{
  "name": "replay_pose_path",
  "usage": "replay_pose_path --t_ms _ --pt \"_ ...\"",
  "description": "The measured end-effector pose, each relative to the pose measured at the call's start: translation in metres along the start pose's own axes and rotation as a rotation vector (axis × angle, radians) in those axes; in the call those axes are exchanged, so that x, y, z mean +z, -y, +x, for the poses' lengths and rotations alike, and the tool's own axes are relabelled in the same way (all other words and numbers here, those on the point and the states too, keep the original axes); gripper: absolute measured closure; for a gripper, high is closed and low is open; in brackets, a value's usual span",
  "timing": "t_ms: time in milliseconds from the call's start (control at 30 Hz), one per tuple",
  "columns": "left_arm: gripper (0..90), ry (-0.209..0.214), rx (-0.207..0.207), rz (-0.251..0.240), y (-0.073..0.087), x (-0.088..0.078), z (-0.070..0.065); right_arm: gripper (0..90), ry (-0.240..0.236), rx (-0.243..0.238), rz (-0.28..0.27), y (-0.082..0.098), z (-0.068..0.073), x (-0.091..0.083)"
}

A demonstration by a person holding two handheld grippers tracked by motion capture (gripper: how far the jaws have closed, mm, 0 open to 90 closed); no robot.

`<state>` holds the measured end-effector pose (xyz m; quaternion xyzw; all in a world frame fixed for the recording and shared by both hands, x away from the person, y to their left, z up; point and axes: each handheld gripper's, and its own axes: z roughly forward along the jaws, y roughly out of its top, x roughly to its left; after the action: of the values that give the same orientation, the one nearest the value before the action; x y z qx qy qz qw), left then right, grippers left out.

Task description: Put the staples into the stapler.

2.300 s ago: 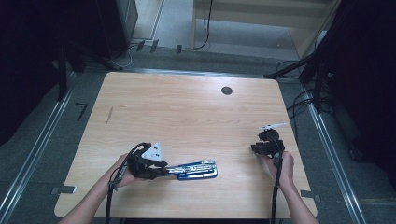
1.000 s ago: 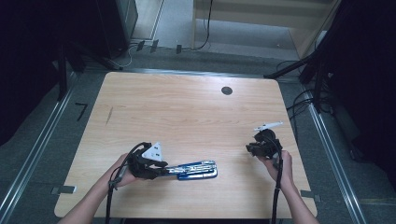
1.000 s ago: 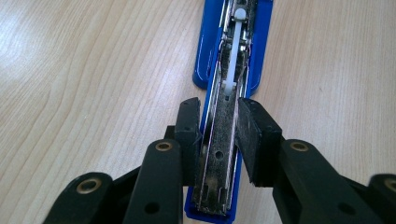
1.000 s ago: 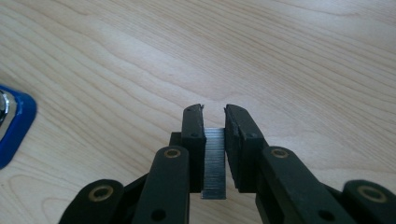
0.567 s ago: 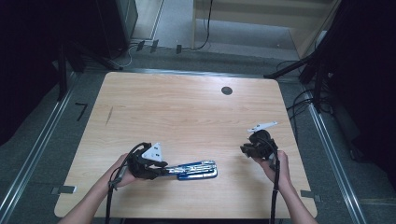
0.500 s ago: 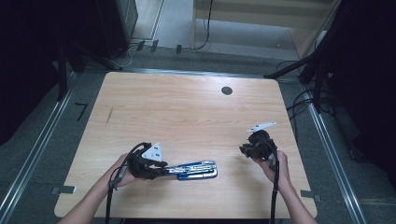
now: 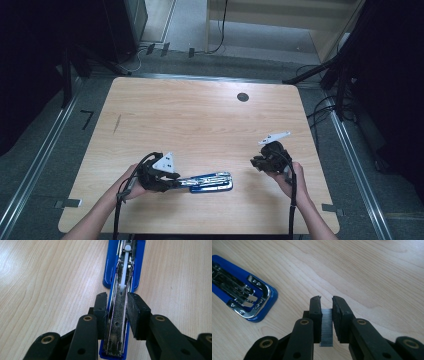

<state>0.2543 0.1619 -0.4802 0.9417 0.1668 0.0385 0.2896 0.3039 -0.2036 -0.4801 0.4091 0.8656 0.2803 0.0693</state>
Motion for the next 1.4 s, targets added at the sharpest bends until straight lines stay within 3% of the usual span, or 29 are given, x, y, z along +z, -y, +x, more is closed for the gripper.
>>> replay_pose_path --t_ms 800,1033,1400 --pt "71.0 -0.003 0.000 -0.002 -0.001 0.001 0.000 79.6 -0.132 -0.138 -0.023 -0.024 0.038 0.010" --pt "71.0 -0.004 0.003 -0.001 -0.001 0.001 0.000 79.6 -0.152 -0.171 -0.036 -0.029 0.044 0.012" --pt "69.5 0.001 -0.020 0.010 -0.002 0.001 0.001 79.6 -0.228 -0.269 -0.060 -0.037 0.061 0.019"
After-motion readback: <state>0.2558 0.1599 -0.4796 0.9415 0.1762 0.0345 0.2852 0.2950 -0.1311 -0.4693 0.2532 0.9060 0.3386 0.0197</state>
